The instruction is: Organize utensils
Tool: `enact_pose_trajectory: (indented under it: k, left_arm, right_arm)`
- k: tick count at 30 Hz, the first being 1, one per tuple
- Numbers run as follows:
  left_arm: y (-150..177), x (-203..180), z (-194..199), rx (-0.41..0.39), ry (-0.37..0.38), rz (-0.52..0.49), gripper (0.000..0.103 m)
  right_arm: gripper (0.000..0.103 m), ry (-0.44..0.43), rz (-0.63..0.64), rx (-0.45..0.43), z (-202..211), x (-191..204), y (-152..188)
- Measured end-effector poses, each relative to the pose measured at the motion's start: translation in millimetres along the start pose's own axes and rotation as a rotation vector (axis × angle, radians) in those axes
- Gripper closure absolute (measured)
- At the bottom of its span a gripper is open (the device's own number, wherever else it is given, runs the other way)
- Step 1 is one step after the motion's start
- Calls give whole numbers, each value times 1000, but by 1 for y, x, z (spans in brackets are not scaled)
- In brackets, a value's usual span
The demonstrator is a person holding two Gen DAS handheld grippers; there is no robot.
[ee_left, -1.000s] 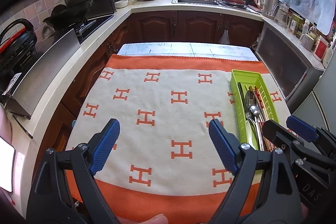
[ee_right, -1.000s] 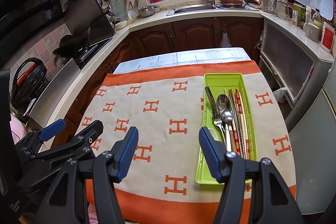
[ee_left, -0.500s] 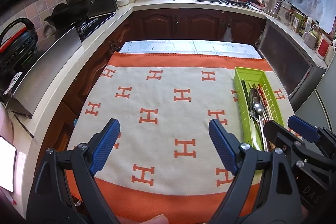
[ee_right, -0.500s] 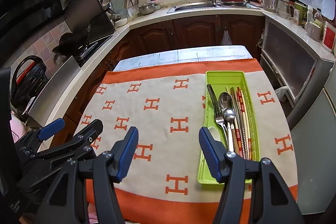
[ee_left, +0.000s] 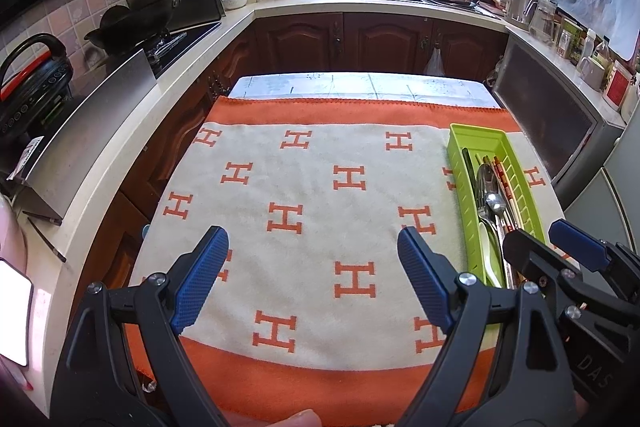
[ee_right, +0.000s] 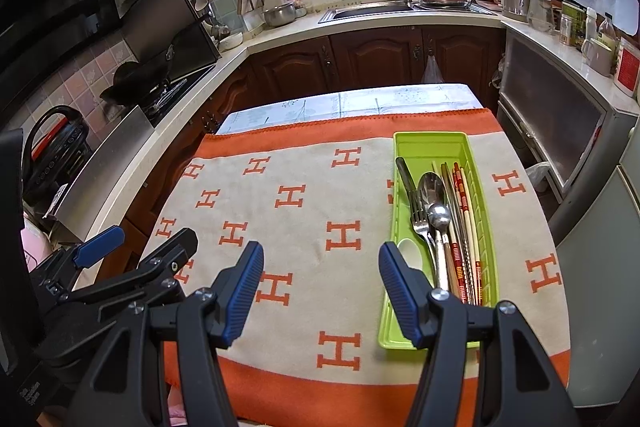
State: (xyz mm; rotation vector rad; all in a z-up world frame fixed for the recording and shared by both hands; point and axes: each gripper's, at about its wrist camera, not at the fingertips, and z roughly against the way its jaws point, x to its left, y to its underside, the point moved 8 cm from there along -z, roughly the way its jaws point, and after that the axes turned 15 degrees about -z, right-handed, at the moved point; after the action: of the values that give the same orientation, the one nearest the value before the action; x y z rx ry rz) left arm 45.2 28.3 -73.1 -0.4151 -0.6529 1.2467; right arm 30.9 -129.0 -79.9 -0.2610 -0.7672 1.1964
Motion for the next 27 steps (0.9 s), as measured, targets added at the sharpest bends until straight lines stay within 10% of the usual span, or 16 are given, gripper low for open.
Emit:
enact_pose_trajectory:
  k: [27]
  left_arm:
    - [2, 3, -2, 2, 5, -4, 18]
  right_arm:
    - [43, 2, -6, 10, -3, 2, 7]
